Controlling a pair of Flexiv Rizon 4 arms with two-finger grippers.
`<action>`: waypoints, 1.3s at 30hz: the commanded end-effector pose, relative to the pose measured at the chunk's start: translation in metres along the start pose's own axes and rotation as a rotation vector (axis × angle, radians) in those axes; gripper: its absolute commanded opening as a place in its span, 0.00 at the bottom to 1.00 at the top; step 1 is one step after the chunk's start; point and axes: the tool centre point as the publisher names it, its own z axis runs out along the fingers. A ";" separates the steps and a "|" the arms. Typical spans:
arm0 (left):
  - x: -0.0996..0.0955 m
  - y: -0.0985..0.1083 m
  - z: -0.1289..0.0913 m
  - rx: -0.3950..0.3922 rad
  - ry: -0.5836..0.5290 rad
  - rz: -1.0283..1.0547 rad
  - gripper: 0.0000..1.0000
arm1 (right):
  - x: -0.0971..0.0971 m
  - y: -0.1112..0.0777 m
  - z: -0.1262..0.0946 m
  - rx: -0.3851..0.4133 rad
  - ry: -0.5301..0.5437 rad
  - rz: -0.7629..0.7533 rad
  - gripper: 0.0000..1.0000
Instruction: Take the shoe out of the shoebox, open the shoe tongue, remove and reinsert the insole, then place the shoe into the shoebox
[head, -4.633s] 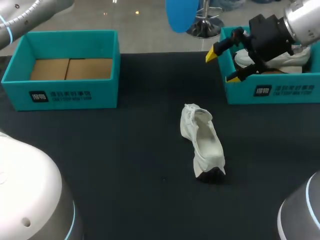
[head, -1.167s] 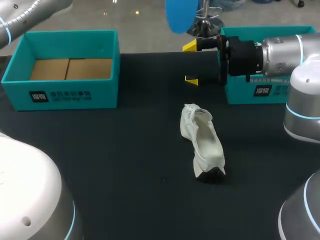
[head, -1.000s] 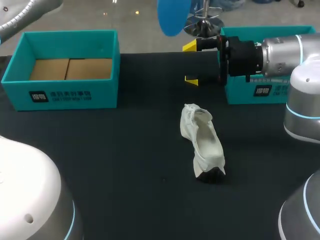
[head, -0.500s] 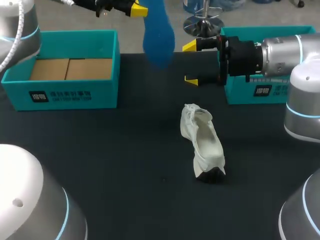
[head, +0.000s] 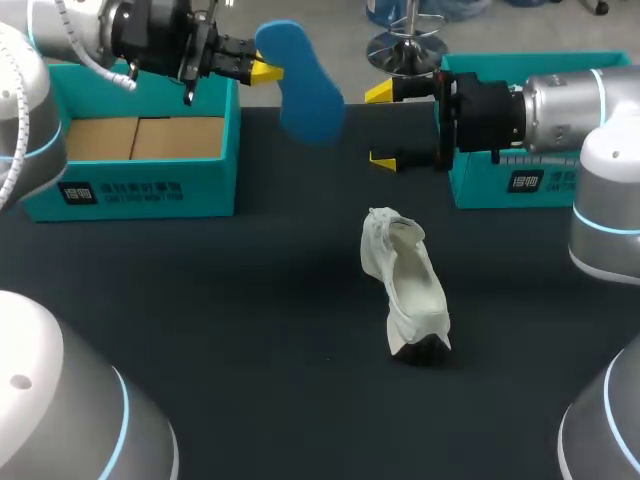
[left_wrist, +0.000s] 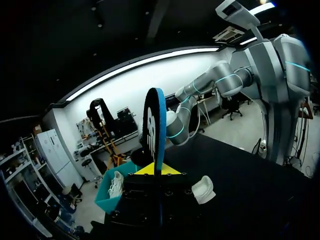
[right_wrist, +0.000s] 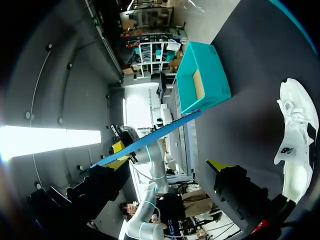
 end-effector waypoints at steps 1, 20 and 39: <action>0.005 0.000 0.001 -0.002 -0.083 0.002 0.00 | 0.000 0.000 0.001 -0.002 0.000 0.000 1.00; 0.009 -0.017 0.004 -0.086 -0.025 0.261 0.00 | 0.000 0.000 0.001 -0.002 0.000 0.000 1.00; 0.067 -0.004 0.001 -0.166 0.120 0.920 0.00 | 0.000 0.000 0.001 -0.002 0.000 0.000 1.00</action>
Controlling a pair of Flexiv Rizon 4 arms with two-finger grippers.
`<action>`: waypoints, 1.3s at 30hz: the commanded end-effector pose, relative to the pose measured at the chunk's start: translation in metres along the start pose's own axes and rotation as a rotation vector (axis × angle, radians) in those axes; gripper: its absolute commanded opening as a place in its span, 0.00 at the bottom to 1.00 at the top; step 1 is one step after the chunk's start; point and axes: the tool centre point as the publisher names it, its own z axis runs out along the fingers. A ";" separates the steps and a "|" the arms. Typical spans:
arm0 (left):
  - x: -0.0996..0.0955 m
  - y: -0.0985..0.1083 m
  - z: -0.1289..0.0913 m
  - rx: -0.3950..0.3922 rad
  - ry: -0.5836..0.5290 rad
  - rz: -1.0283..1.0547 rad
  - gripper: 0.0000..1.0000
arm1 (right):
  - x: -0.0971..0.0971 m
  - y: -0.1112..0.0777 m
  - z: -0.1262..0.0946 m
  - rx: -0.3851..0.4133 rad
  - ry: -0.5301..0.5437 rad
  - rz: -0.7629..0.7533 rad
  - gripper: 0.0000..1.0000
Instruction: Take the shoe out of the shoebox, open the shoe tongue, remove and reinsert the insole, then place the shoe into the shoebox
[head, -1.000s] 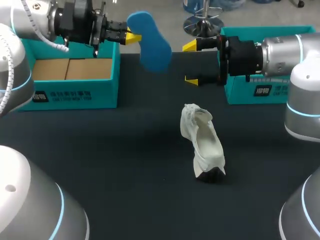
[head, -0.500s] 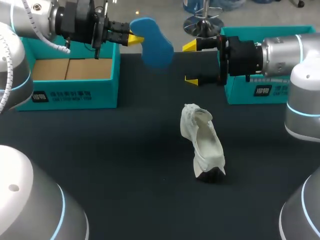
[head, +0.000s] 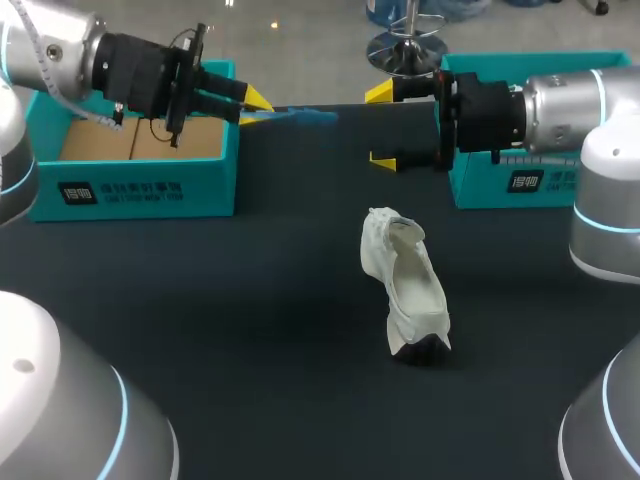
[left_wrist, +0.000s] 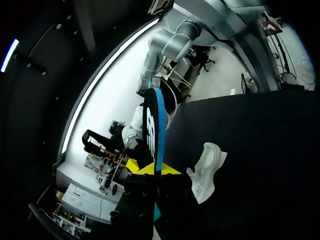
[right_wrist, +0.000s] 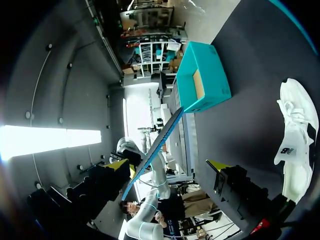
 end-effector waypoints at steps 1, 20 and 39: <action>0.009 -0.009 0.007 -0.051 0.071 0.286 0.00 | 0.000 0.000 0.002 -0.002 -0.003 0.001 1.00; 0.011 -0.015 0.071 -0.062 0.115 0.342 0.00 | 0.000 0.000 0.002 -0.002 -0.003 0.001 1.00; 0.012 -0.003 0.097 -0.089 0.122 0.347 0.00 | 0.000 0.000 0.002 -0.002 -0.003 0.001 0.00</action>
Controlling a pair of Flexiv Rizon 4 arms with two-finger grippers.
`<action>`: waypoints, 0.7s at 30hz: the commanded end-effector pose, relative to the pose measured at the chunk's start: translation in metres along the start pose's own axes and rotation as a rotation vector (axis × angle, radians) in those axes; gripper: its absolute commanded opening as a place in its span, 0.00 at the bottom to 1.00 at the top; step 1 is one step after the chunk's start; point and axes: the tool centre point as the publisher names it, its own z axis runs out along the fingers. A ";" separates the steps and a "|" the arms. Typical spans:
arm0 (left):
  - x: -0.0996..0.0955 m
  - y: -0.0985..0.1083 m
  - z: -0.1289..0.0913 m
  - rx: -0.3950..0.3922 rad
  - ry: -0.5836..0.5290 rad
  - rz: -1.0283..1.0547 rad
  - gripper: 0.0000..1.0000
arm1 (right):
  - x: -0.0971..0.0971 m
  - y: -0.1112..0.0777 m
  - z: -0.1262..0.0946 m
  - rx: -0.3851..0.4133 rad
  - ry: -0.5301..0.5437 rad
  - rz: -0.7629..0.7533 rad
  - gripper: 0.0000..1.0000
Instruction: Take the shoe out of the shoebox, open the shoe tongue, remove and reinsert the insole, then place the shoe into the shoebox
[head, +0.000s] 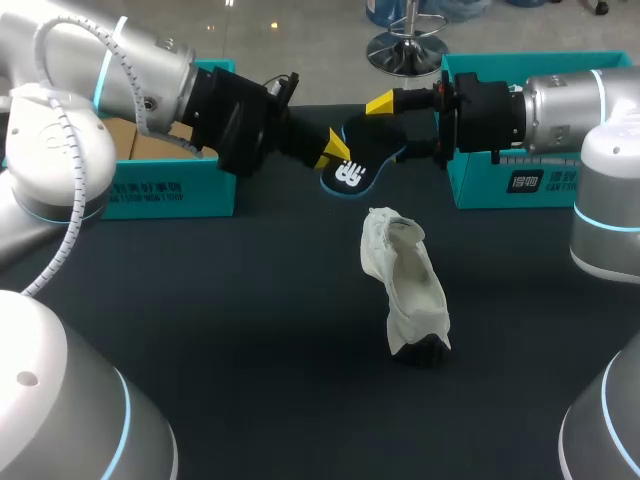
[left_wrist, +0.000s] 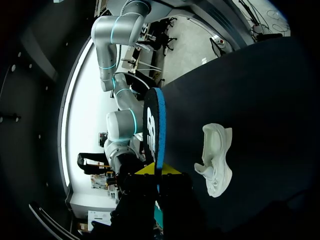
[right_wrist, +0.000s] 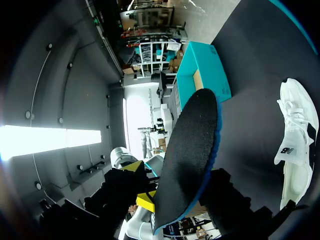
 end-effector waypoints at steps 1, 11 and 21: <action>0.000 0.006 0.000 -0.011 0.003 -0.004 0.00 | 0.000 0.000 0.002 -0.002 -0.003 0.001 0.00; -0.001 0.007 0.000 -0.037 -0.008 -0.016 0.00 | 0.000 0.000 0.002 -0.002 -0.003 0.001 0.00; -0.003 0.010 -0.025 -0.006 -0.023 -0.044 1.00 | 0.000 0.000 0.002 -0.002 -0.003 0.001 0.00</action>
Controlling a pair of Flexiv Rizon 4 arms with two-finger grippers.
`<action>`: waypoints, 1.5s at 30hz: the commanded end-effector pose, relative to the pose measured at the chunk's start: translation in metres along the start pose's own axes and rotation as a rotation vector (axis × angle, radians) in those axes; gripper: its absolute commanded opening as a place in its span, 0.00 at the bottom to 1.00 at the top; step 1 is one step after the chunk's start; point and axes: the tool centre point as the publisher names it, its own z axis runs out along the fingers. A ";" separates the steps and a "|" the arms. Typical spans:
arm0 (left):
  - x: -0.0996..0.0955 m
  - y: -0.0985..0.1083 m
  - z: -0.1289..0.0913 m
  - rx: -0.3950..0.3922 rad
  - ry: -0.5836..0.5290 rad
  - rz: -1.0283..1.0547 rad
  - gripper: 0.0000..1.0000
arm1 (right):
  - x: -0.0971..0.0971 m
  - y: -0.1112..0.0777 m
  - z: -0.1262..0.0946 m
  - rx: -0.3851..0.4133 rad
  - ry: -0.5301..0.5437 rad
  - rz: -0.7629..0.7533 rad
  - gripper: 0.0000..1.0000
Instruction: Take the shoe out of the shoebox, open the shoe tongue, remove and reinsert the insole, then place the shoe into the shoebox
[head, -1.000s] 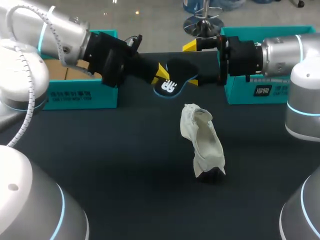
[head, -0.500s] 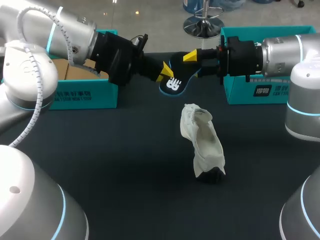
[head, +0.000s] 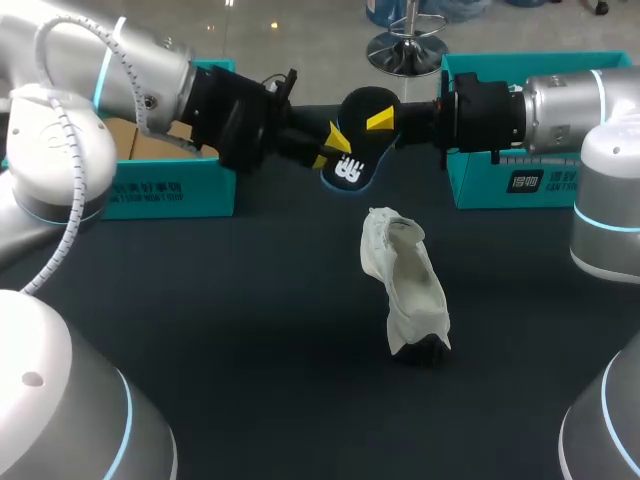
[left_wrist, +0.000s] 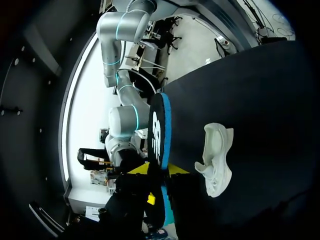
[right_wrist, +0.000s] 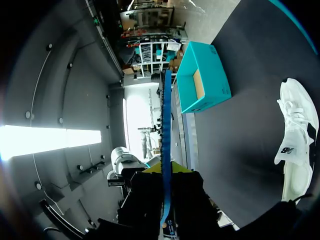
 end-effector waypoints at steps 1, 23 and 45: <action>-0.004 0.008 -0.027 0.007 -0.010 -0.001 1.00 | 0.000 0.000 0.001 0.000 -0.003 0.001 0.00; -0.056 0.054 -0.105 0.219 0.404 0.357 1.00 | 0.000 0.000 0.001 0.000 -0.003 0.001 0.00; -0.070 0.067 -0.057 0.092 0.732 0.390 1.00 | 0.000 0.000 0.001 0.000 -0.003 0.001 0.00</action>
